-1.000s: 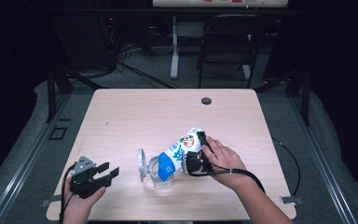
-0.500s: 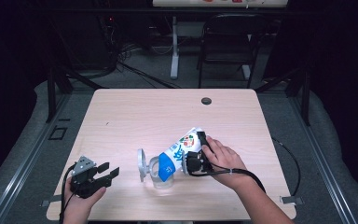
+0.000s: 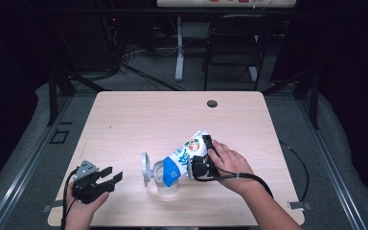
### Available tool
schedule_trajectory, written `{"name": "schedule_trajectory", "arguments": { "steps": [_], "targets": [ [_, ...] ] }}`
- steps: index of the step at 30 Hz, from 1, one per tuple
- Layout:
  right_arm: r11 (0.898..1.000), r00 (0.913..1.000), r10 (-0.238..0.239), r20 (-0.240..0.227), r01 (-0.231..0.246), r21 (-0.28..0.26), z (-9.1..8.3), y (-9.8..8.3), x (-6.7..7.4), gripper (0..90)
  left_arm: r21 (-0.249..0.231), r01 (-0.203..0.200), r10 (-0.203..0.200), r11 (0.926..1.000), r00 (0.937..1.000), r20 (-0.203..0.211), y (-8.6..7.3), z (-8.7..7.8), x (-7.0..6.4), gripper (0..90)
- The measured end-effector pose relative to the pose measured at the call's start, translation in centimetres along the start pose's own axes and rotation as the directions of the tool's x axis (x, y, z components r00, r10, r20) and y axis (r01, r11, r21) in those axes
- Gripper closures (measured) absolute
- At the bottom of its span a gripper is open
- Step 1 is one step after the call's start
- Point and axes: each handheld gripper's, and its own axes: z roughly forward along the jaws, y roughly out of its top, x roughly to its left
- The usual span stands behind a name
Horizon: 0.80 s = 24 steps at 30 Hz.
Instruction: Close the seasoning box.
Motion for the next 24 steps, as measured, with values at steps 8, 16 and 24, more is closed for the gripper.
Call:
{"name": "schedule_trajectory", "arguments": {
  "steps": [8, 16, 24],
  "targets": [
    [1.0, 1.0, 0.0, -0.003, 0.0, -0.001, 0.03, 0.0, -0.03, 51.5, 0.004, -0.002, 0.002, 1.0, 1.0, -0.001, 0.01, 0.04, -0.05, 51.2],
    [1.0, 1.0, -0.004, -0.003, 0.004, -0.001, 0.05, 0.01, -0.04, 51.6, 0.014, -0.004, 0.004, 0.9999, 1.0, 0.001, 0.05, 0.01, -0.06, 51.3],
    [1.0, 1.0, -0.006, 0.0, 0.006, -0.001, 0.03, 0.01, -0.04, 51.7, 0.003, -0.001, 0.001, 1.0, 1.0, 0.0, 0.01, 0.05, -0.08, 51.2]
  ]
}}
